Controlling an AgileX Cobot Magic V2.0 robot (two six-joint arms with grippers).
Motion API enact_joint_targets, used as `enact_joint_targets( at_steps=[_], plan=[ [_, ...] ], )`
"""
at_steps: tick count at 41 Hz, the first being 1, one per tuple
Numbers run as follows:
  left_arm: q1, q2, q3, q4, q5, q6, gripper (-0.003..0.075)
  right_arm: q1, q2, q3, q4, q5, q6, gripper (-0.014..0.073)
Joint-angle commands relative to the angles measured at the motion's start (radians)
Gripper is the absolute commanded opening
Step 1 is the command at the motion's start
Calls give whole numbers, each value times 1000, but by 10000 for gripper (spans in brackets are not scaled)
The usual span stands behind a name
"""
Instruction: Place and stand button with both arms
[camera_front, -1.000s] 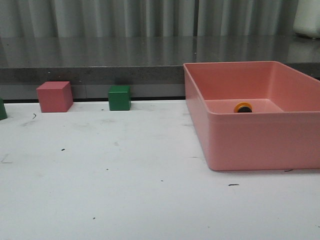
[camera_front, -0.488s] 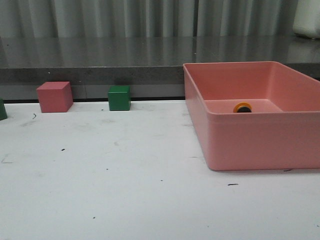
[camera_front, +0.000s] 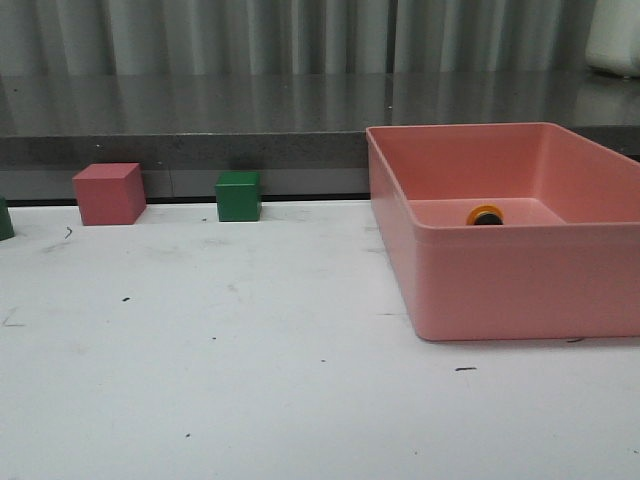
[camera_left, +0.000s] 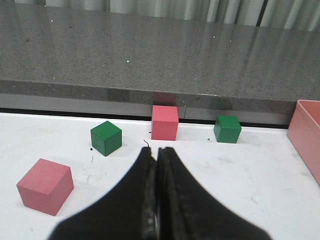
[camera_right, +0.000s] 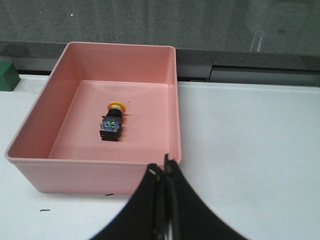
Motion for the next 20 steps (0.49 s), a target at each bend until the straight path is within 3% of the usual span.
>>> enact_joint_targets(
  at_steps=[1,14,18,20],
  plan=[
    [-4,21,-35,-10,-75,-9,-20,-7,16,-34,-4,-69,-5,-118],
    [-4,20,-35,1,-102,-9,-2,-7,16,-34,-3,-58,-5,-104],
    [-4,20,-35,41,-106,-9,127,-7,16,-34,-3,-58,-5,43],
    [-4,20,-35,58,-106,-9,245,-7,16,-34,-3,-58,-5,152]
  ],
)
